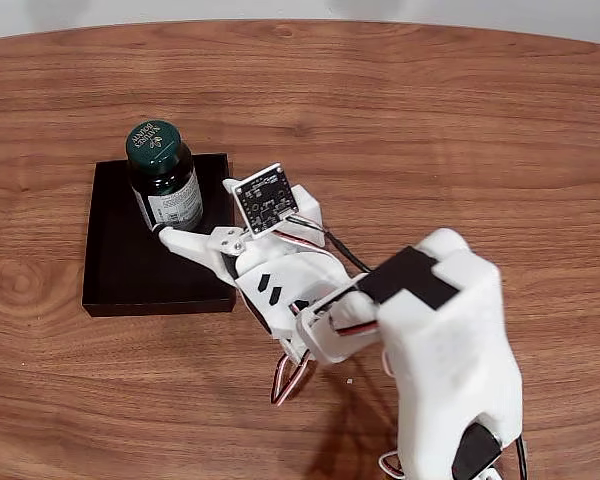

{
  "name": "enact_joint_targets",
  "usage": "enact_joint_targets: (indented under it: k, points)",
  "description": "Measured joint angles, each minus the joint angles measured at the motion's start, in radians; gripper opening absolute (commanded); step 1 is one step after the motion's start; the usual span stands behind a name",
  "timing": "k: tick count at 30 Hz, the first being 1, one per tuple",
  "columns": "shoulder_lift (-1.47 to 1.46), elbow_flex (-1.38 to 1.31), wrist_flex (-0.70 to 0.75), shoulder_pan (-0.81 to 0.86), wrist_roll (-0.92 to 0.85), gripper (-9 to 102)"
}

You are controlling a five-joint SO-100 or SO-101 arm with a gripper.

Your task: Pick up the pill bottle and place it in the black box.

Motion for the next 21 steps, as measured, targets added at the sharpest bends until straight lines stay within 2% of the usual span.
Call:
enact_joint_targets:
  k: [8, 12, 21]
  points:
    - [0.221, 0.110, 0.114, 0.029, 0.000, 28]
    - [0.379, 0.187, 0.216, 0.060, 0.000, 27]
    - [0.676, 0.370, 0.305, 0.084, -0.029, 20]
